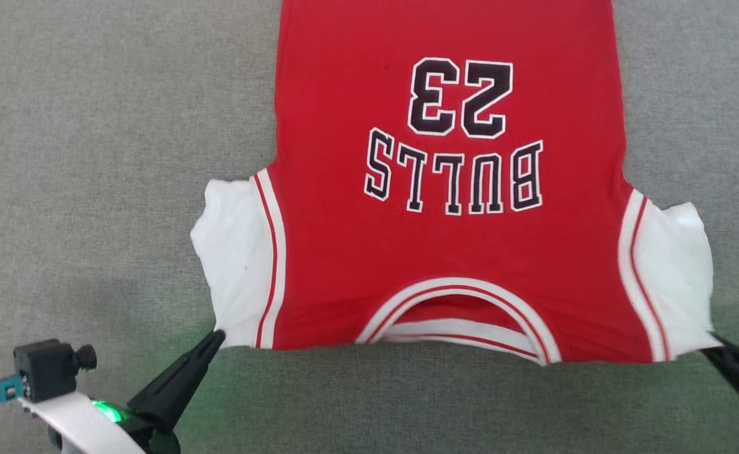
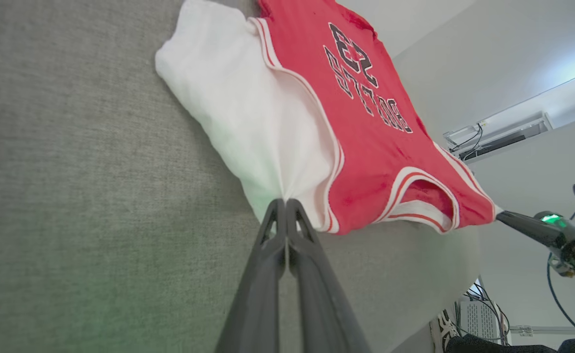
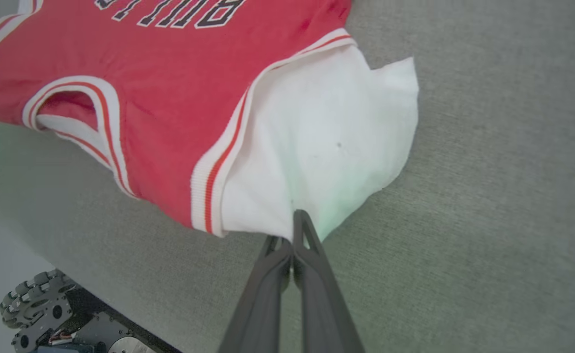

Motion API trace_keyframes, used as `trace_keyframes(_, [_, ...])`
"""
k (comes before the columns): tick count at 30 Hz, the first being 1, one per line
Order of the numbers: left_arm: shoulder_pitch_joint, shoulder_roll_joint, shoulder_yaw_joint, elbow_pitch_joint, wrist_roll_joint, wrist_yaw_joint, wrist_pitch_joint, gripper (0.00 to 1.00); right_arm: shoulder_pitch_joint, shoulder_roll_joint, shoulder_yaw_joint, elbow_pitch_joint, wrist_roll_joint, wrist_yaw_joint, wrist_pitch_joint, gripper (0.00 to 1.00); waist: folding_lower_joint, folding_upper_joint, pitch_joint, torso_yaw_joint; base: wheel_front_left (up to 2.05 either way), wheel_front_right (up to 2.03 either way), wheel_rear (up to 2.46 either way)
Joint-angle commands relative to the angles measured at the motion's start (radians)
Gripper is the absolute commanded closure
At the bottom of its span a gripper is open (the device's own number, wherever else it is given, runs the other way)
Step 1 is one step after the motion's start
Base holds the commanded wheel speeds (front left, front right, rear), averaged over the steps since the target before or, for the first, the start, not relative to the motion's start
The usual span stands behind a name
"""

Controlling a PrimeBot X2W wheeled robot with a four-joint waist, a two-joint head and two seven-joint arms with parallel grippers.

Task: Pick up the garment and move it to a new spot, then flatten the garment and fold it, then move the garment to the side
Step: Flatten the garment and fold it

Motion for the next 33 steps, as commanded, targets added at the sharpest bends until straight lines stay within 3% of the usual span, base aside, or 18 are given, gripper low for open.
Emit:
trace_keyframes(1, [0.028,0.006,0.023,-0.036,0.020,0.014,-0.005,1.00,0.023,0.024,-0.044,-0.037,-0.010,0.000,0.011,1.00,0.0000,0.0000,0.006,0.003,0.00,0.00,0.00])
trace_keyframes(9, [-0.014,-0.047,0.017,-0.036,0.054,0.014,0.012,1.00,-0.030,0.037,-0.044,-0.025,-0.022,0.000,0.037,1.00,0.0000,0.0000,0.013,-0.002,0.00,0.00,0.00])
trace_keyframes(18, [-0.115,-0.158,-0.022,0.137,0.048,-0.011,0.057,1.00,-0.177,-0.008,0.142,0.190,-0.056,0.000,0.041,1.00,0.0000,0.0000,0.022,-0.001,0.00,0.00,0.00])
trace_keyframes(27, [-0.172,-0.219,-0.073,0.285,0.059,-0.016,0.069,1.00,-0.265,-0.018,0.288,0.335,-0.096,-0.001,-0.010,0.97,0.0000,0.0000,0.042,0.002,0.00,0.00,0.00])
trace_keyframes(28, [-0.175,-0.222,-0.078,0.286,0.057,-0.016,0.066,1.00,-0.273,-0.017,0.291,0.335,-0.100,0.000,-0.022,0.59,0.0000,0.0000,0.043,0.001,0.00,0.00,0.00])
trace_keyframes(29, [-0.174,-0.223,-0.080,0.285,0.053,-0.016,0.064,1.00,-0.281,-0.015,0.286,0.334,-0.102,-0.001,-0.035,0.09,0.0000,0.0000,0.043,-0.001,0.00,0.00,0.00])
trace_keyframes(30, [-0.173,-0.222,-0.082,0.281,0.050,-0.016,0.058,1.00,-0.288,-0.015,0.277,0.327,-0.104,-0.001,-0.046,0.00,0.0000,0.0000,0.043,-0.003,0.00,0.00,0.00])
trace_keyframes(33, [-0.161,-0.212,-0.086,0.261,0.047,-0.016,0.045,1.00,-0.290,-0.028,0.234,0.277,-0.105,-0.003,-0.056,0.00,0.0000,0.0000,0.044,-0.007,0.00,0.00,0.00])
